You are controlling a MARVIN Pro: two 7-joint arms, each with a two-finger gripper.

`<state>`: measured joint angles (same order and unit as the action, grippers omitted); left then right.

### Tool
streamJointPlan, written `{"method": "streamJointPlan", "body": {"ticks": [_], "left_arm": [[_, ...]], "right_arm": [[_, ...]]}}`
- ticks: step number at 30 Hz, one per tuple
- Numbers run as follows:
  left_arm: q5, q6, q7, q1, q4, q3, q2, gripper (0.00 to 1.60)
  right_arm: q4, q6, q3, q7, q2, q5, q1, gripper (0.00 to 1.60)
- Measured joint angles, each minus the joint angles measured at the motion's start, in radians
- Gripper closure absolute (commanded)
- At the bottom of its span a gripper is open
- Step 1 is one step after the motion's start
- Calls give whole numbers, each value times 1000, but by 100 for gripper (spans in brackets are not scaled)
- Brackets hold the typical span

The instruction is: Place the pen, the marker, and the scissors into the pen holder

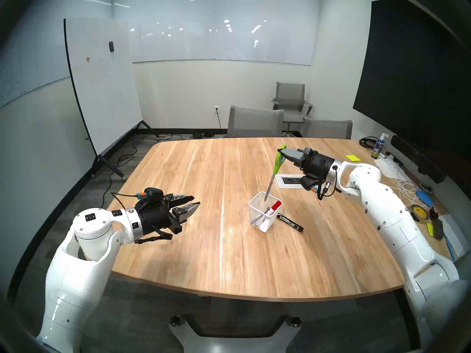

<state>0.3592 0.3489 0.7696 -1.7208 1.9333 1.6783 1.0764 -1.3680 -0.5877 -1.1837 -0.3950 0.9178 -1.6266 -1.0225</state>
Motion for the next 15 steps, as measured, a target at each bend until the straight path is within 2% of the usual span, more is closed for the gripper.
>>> {"method": "streamJointPlan", "body": {"ticks": [15], "left_arm": [[-2, 1, 1, 0, 0, 1, 1, 67]], "right_arm": [[-42, 4, 1, -9, -8, -30, -39, 160]]}}
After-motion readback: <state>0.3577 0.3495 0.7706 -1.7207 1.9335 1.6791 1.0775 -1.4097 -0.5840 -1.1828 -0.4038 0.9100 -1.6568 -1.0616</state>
